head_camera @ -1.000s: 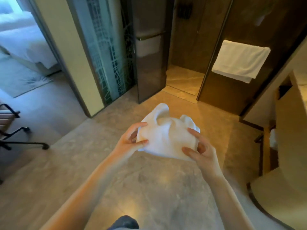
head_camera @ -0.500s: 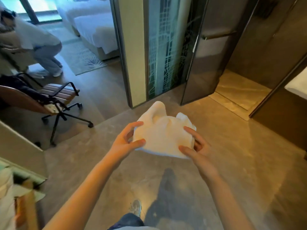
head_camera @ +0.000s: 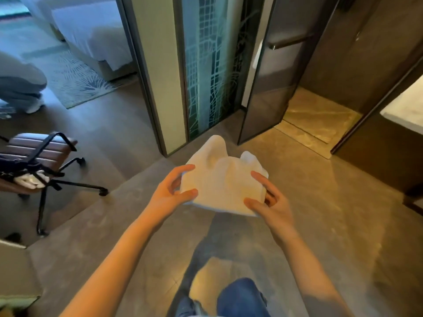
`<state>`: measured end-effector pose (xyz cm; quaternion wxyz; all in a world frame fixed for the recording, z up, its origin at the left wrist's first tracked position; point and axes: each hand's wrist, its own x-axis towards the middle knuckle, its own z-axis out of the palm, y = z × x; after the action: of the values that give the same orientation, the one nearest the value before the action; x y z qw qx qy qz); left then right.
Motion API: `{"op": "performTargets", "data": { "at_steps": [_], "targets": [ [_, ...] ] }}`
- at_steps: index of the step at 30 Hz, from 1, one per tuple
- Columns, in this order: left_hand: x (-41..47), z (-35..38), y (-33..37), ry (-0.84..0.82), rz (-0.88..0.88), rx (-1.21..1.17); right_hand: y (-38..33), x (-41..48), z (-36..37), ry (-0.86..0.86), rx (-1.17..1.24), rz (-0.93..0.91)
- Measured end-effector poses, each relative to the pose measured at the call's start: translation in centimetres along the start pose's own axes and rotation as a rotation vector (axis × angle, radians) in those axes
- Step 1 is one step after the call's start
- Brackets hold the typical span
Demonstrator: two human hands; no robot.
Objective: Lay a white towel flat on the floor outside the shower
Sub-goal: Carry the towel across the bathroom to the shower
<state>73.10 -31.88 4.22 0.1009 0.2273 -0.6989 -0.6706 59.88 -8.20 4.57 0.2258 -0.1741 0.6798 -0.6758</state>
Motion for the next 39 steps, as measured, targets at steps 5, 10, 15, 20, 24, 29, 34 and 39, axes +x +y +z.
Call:
{"op": "performTargets", "data": {
  "at_steps": [5, 10, 15, 20, 24, 29, 34, 39],
  "targets": [
    [8.3, 2.9, 0.6, -0.077, 0.003, -0.023, 0.6, 6.9, -3.5, 0.068, -0.007, 0.043],
    [17.5, 7.0, 2.7, -0.103, 0.008, -0.056, 0.8, 15.3, -8.6, 0.081, 0.039, 0.062],
    [26.7, 11.9, 5.9, -0.187, 0.018, -0.058, -0.2, 22.5, -14.2, 0.142, 0.076, 0.063],
    [34.6, 17.4, 7.3, -0.261, 0.054, -0.036, -0.8, 27.8, -19.9, 0.225, 0.082, 0.05],
    [40.6, 21.3, 7.6, -0.336, 0.048, -0.014, -0.4, 31.4, -23.6, 0.306, 0.118, 0.045],
    [48.8, 25.3, 8.1, -0.429, 0.016, -0.014, 0.3, 36.6, -27.6, 0.391, 0.118, 0.076],
    [57.9, 29.2, 8.7, -0.471, 0.045, -0.045, 0.4, 43.7, -31.2, 0.48, 0.047, 0.092],
    [68.9, 33.3, 10.1, -0.587, -0.007, -0.058, -0.7, 51.7, -35.1, 0.572, 0.033, 0.132]
  ]
}}
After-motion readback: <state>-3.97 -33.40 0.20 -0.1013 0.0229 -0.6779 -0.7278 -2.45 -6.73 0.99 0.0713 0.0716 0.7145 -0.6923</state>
